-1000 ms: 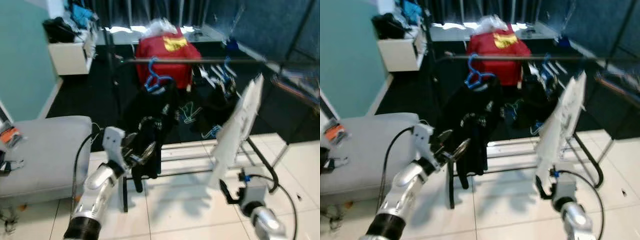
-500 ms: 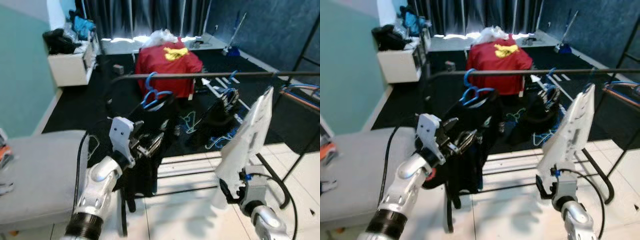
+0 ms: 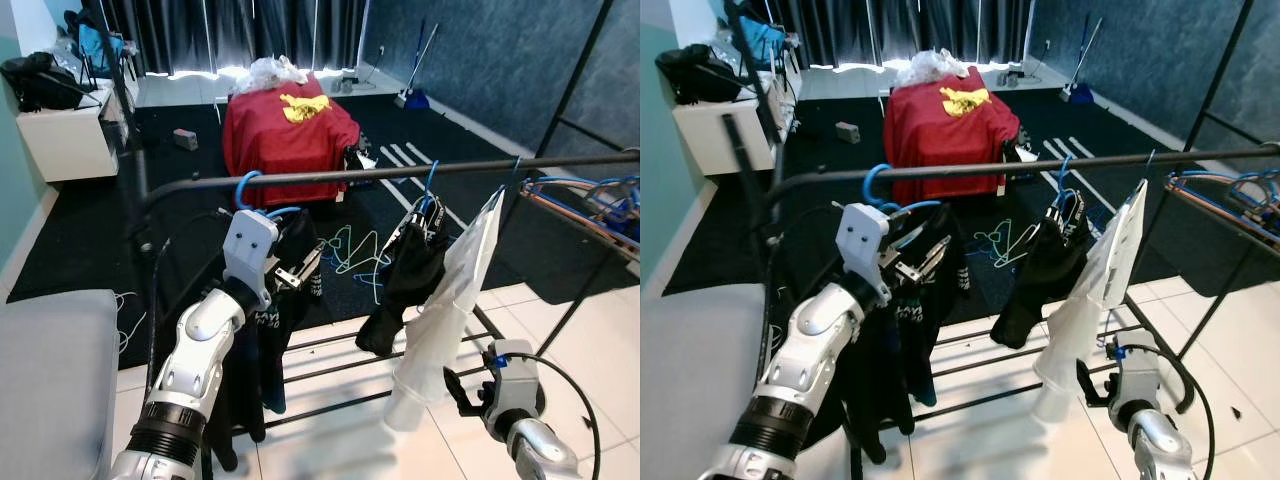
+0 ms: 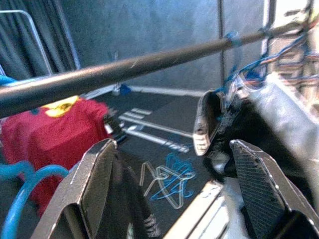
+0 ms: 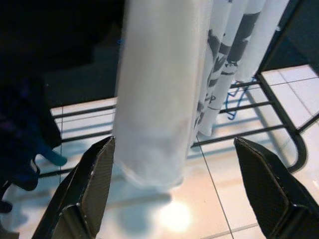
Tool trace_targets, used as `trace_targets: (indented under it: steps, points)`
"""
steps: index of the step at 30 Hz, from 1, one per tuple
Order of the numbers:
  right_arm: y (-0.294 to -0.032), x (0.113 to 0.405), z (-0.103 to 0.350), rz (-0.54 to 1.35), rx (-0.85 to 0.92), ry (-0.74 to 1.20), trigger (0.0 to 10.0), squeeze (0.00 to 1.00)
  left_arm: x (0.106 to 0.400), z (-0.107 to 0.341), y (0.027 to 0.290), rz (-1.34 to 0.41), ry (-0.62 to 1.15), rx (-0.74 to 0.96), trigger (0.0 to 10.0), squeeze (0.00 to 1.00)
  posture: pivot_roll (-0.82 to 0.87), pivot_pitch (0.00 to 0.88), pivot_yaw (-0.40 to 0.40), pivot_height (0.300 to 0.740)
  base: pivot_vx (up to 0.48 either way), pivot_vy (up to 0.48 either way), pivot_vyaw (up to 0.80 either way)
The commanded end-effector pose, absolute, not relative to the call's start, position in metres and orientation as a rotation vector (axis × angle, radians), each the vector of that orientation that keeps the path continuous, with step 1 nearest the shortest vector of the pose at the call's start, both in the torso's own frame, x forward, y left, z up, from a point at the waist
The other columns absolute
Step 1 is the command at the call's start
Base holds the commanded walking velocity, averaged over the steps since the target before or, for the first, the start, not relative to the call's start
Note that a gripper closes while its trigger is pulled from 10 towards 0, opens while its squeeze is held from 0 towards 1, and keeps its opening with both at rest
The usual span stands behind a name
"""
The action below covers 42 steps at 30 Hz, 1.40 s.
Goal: Hang hanger
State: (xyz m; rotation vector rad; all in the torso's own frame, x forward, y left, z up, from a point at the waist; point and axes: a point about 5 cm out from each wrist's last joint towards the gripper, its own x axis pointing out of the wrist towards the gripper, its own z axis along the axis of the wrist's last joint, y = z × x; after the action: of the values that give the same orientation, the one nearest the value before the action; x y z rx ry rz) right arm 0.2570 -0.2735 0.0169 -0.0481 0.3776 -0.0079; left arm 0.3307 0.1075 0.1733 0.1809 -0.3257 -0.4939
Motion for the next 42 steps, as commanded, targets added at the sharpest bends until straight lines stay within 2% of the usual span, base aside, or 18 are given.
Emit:
trace_targets:
  steps: [1, 5, 8, 9, 10, 11, 12, 13, 15, 16, 17, 20, 25, 29, 31, 33, 35, 42]
  points:
    - [-0.276, 0.257, 0.019, -0.013, -0.050, 0.369, 10.0, 0.00, 0.334, 0.172, 0.114, -0.469, -0.313, 0.238, 10.0, 0.00, 0.11, 0.000, -0.023, 0.740, 0.000, 0.000, 0.00]
    - [-0.278, 0.256, 0.018, -0.015, -0.053, 0.372, 10.0, 0.00, 0.337, 0.173, 0.131, -0.413, -0.296, 0.304, 10.0, 0.00, 0.11, 0.000, -0.022, 0.740, 0.000, 0.000, 0.00]
    - [-0.278, 0.256, 0.018, -0.015, -0.053, 0.372, 10.0, 0.00, 0.337, 0.173, 0.131, -0.413, -0.296, 0.304, 10.0, 0.00, 0.11, 0.000, -0.022, 0.740, 0.000, 0.000, 0.00]
    - [-0.280, 0.256, 0.018, -0.016, -0.055, 0.375, 10.0, 0.00, 0.338, 0.176, 0.149, -0.382, -0.292, 0.330, 10.0, 0.00, 0.11, 0.000, -0.022, 0.740, 0.000, 0.000, 0.00]
    - [-0.280, 0.256, 0.018, -0.016, -0.055, 0.375, 10.0, 0.00, 0.338, 0.176, 0.149, -0.382, -0.292, 0.330, 10.0, 0.00, 0.11, 0.000, -0.022, 0.740, 0.000, 0.000, 0.00]
    - [-0.281, 0.255, 0.017, -0.018, -0.056, 0.378, 10.0, 0.00, 0.333, 0.180, 0.166, -0.430, -0.281, 0.320, 10.0, 0.00, 0.11, 0.000, -0.023, 0.740, 0.000, 0.000, 0.00]
    - [-0.281, 0.255, 0.017, -0.018, -0.056, 0.378, 10.0, 0.00, 0.333, 0.180, 0.166, -0.430, -0.281, 0.320, 10.0, 0.00, 0.11, 0.000, -0.023, 0.740, 0.000, 0.000, 0.00]
    - [-0.282, 0.254, 0.016, -0.019, -0.058, 0.383, 10.0, 0.00, 0.324, 0.182, 0.177, -0.516, -0.266, 0.295, 10.0, 0.00, 0.12, 0.000, -0.025, 0.740, 0.000, 0.000, 0.00]
    - [-0.282, 0.254, 0.016, -0.019, -0.058, 0.383, 10.0, 0.00, 0.324, 0.182, 0.177, -0.516, -0.266, 0.295, 10.0, 0.00, 0.12, 0.000, -0.025, 0.740, 0.000, 0.000, 0.00]
    - [-0.282, 0.254, 0.016, -0.018, -0.059, 0.386, 10.0, 0.00, 0.310, 0.180, 0.182, -0.659, -0.229, 0.283, 10.0, 0.00, 0.12, 0.000, -0.026, 0.740, 0.000, 0.000, 0.00]
    - [-0.282, 0.254, 0.016, -0.018, -0.059, 0.386, 10.0, 0.00, 0.310, 0.180, 0.182, -0.659, -0.229, 0.283, 10.0, 0.00, 0.12, 0.000, -0.026, 0.740, 0.000, 0.000, 0.00]
    - [-0.281, 0.255, 0.015, -0.013, -0.060, 0.386, 10.0, 0.00, 0.281, 0.174, 0.184, -0.914, -0.128, 0.232, 10.0, 0.00, 0.12, 0.000, -0.025, 0.740, 0.000, 0.000, 0.00]
    - [-0.281, 0.255, 0.016, -0.012, -0.062, 0.383, 10.0, 0.00, 0.271, 0.176, 0.185, -0.996, -0.091, 0.194, 10.0, 0.00, 0.12, 0.000, -0.025, 0.740, 0.000, 0.000, 0.00]
    - [-0.282, 0.255, 0.016, -0.013, -0.062, 0.382, 10.0, 0.00, 0.270, 0.180, 0.187, -1.002, -0.089, 0.204, 10.0, 0.00, 0.12, 0.000, -0.023, 0.740, 0.000, 0.000, 0.00]
    - [-0.283, 0.254, 0.016, -0.016, -0.063, 0.381, 10.0, 0.00, 0.279, 0.195, 0.200, -0.904, -0.141, 0.259, 10.0, 0.00, 0.12, 0.000, -0.022, 0.740, 0.000, 0.000, 0.00]
    - [-0.283, 0.254, 0.016, -0.016, -0.063, 0.381, 10.0, 0.00, 0.279, 0.195, 0.200, -0.904, -0.141, 0.259, 10.0, 0.00, 0.12, 0.000, -0.022, 0.740, 0.000, 0.000, 0.00]
    - [-0.284, 0.253, 0.016, -0.018, -0.063, 0.380, 10.0, 0.00, 0.281, 0.217, 0.214, -0.836, -0.193, 0.298, 10.0, 0.00, 0.12, 0.000, -0.023, 0.740, 0.000, 0.000, 0.00]
    - [-0.286, 0.254, 0.017, -0.019, -0.067, 0.378, 10.0, 0.00, 0.273, 0.232, 0.236, -0.798, -0.072, 0.421, 10.0, 0.00, 0.13, 0.000, -0.032, 0.740, 0.000, 0.000, 0.00]
